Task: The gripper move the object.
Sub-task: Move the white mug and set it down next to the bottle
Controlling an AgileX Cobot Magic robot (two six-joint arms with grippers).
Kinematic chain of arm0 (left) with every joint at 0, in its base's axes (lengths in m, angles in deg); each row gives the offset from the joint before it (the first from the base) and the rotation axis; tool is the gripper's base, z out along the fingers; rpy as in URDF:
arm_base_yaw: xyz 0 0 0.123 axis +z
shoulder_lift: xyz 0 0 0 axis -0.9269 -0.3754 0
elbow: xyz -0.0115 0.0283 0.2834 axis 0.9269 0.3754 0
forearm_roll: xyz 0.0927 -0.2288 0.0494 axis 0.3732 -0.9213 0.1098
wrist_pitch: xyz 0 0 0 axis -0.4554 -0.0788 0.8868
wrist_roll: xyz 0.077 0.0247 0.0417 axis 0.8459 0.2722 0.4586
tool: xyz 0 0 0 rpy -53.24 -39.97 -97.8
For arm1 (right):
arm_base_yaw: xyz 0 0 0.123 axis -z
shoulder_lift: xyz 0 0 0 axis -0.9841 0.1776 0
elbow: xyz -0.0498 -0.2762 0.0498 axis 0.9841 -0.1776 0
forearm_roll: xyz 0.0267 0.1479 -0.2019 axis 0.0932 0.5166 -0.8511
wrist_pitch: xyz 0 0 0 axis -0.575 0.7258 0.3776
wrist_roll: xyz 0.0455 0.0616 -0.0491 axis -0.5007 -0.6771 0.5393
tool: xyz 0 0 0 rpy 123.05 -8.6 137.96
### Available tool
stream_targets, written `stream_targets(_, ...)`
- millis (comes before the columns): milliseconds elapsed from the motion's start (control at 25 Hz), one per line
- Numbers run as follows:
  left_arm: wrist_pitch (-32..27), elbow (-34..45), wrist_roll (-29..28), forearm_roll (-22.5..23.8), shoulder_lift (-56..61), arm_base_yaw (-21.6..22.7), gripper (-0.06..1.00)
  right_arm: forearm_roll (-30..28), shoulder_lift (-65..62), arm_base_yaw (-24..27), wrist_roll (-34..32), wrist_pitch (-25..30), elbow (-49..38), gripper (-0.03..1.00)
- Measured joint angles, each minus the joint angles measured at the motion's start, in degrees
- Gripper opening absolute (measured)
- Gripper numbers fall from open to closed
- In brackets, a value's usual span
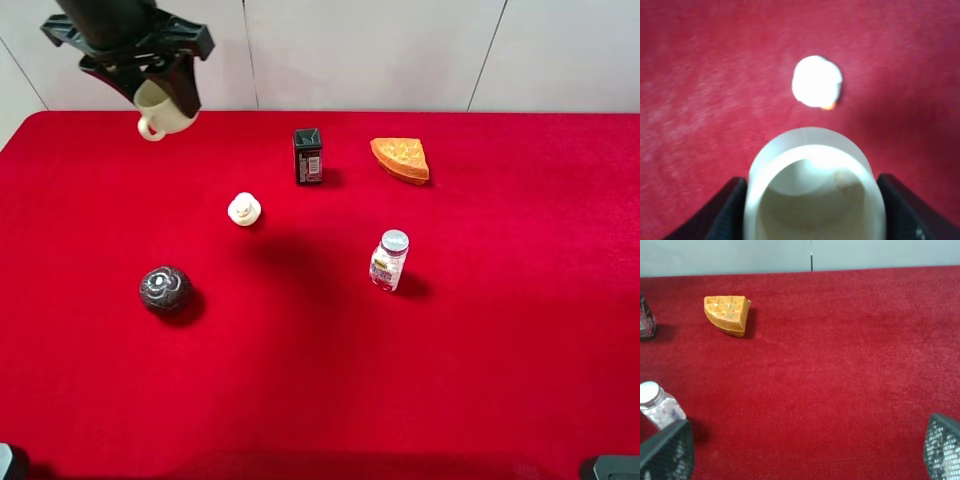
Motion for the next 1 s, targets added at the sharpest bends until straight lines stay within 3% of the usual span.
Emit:
stream_targets(480, 0.52, -0.81, -5.73, 0.0, 0.0, -9.92, 0.52, 0.0, 0.0, 0.0, 0.0, 0.0, 0.0, 0.69)
stream_targets(1000, 0.8, -0.81, -10.32, 0.0, 0.0, -17.17, 0.52, 0.0, 0.0, 0.0, 0.0, 0.0, 0.0, 0.69)
